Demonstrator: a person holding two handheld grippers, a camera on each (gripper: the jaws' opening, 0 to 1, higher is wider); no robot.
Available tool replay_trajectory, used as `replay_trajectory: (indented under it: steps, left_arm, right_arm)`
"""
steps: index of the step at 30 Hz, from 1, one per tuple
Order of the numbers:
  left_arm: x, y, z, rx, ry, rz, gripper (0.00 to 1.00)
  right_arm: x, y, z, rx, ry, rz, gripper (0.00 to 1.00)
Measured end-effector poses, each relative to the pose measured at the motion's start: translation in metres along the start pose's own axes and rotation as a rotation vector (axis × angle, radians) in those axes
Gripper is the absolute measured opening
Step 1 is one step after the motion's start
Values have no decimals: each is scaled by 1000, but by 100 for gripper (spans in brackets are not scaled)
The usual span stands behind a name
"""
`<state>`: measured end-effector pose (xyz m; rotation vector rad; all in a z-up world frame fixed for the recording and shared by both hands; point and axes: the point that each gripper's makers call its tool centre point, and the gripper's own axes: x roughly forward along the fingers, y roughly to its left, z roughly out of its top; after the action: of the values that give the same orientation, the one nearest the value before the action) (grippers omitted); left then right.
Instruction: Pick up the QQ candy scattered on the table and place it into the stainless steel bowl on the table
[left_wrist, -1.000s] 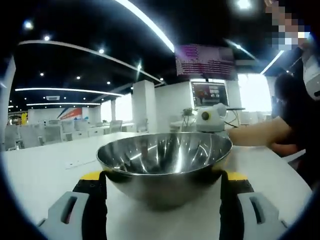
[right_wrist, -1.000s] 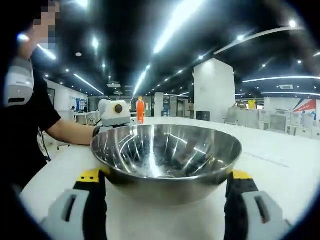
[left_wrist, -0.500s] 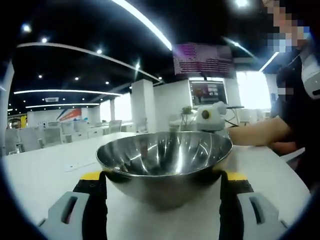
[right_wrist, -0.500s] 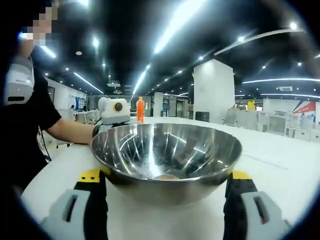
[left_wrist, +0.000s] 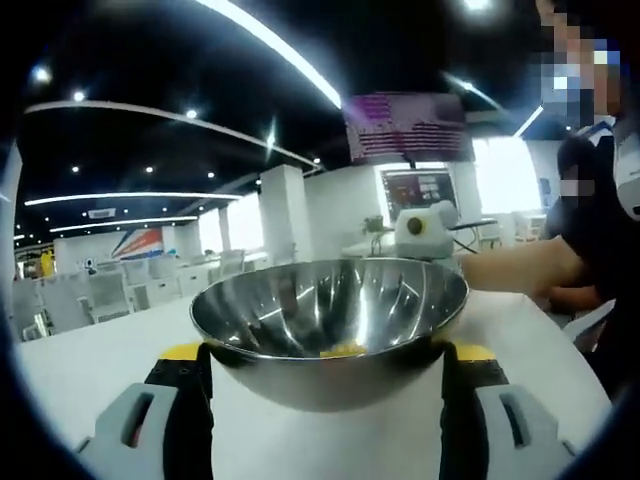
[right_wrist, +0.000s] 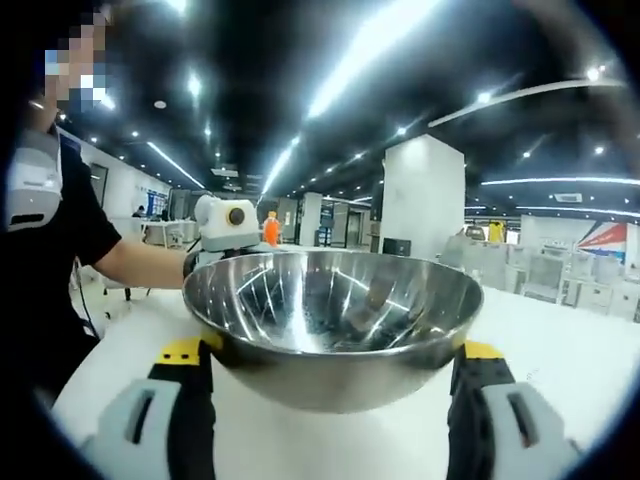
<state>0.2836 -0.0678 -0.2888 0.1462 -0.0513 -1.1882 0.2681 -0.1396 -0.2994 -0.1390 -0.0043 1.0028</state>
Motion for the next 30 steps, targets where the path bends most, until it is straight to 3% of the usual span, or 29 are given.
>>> replay_trajectory:
  steps: [6,14,30]
  left_arm:
    - [14,20,-8,-2,18,-3,96]
    - [27,36,-38,-52,24,0,96]
    - [33,35,-76,-84,53,-3,96]
  right_arm:
    - [7,-22,-9,17,9,0,94]
    - [20,-40,-33,23,37,7,94]
    - [23,-38,-70,47,86,11,94]
